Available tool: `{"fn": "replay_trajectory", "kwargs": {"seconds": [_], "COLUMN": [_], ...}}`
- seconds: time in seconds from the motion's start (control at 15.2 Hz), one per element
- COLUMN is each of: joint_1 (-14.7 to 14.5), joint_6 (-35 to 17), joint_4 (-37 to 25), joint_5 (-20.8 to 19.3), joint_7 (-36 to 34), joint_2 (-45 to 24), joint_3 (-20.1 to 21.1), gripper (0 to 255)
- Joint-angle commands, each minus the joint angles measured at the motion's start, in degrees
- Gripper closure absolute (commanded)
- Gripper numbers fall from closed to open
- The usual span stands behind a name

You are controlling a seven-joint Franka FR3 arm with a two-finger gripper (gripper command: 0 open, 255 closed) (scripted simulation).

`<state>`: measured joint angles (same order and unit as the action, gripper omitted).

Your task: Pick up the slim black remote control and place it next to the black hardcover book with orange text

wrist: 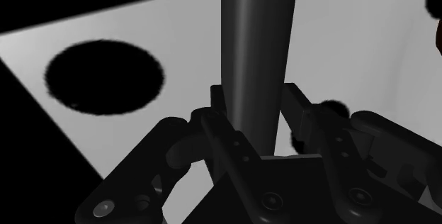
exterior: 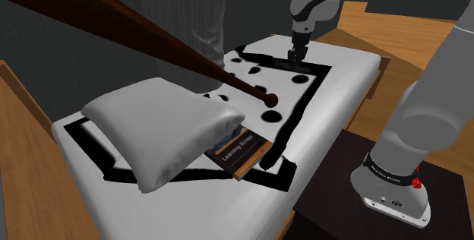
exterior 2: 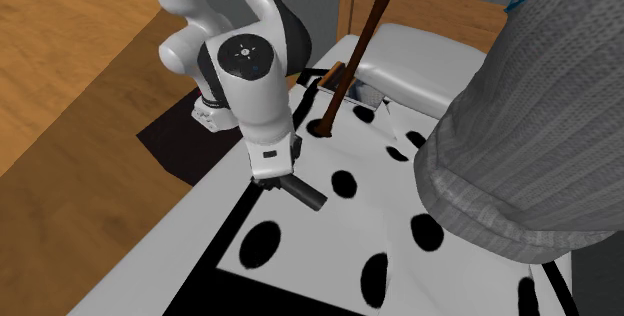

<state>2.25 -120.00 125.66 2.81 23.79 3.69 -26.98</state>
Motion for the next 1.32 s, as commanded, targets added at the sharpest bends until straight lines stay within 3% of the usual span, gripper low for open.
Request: {"fn": "replay_trajectory", "kwargs": {"seconds": [0.0,0.59,1.25], "joint_1": [-0.8,-3.8,-9.4], "joint_6": [-1.1,-2.4,-2.1], "joint_4": [4.1,18.0,27.6], "joint_5": [-1.6,-4.6,-0.9], "joint_7": [-3.1,-17.1,-31.7], "joint_2": [3.5,17.2,27.7], "joint_3": [1.2,9.7,21.0], "gripper": [255,255,255]}}
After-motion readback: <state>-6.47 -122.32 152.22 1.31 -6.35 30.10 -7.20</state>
